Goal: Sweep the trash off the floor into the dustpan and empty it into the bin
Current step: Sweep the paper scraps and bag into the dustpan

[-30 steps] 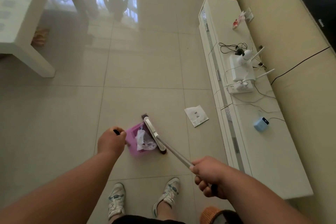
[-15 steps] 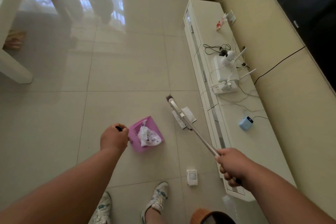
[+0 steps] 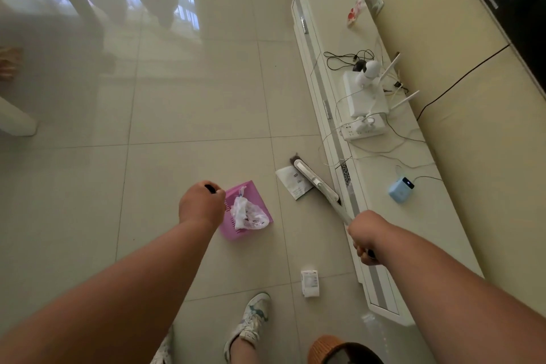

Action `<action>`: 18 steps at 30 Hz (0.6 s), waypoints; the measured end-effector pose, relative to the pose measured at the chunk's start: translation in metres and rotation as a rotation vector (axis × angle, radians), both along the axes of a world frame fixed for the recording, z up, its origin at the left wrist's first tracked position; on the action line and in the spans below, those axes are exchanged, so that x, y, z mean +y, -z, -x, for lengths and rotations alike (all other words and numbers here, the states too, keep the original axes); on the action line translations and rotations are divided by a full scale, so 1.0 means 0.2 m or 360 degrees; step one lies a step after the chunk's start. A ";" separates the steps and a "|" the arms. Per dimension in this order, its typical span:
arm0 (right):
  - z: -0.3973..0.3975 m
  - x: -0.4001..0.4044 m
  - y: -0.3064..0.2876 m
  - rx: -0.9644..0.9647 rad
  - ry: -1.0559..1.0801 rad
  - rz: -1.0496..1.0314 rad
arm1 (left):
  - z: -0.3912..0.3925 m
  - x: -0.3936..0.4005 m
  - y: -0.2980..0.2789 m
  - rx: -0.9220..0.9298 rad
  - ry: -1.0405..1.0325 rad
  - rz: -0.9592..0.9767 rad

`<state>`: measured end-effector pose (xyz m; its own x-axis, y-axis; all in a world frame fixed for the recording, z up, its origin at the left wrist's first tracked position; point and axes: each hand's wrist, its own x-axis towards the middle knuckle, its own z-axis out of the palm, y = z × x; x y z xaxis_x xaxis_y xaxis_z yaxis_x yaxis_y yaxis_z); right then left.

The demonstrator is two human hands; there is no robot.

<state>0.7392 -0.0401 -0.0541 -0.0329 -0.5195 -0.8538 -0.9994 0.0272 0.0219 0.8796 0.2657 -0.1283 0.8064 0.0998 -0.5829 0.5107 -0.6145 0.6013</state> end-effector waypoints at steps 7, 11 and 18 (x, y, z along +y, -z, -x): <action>-0.02 -0.01 0.02 -0.0078 -0.0294 -0.0101 | 0.00 -0.08 -0.05 0.0015 -0.0041 -0.0063; 0.03 0.02 -0.03 -0.0083 -0.0427 -0.0215 | -0.01 -0.07 -0.03 0.0032 -0.0077 -0.0047; 0.09 0.09 -0.18 -0.0156 -0.0500 -0.0514 | -0.03 -0.08 -0.03 0.0022 -0.0072 -0.0073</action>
<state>0.7213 -0.0212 -0.0180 0.1725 -0.1981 -0.9649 -0.9559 -0.2700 -0.1154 0.8854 0.2496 -0.1221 0.7925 0.1632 -0.5876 0.5466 -0.6173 0.5658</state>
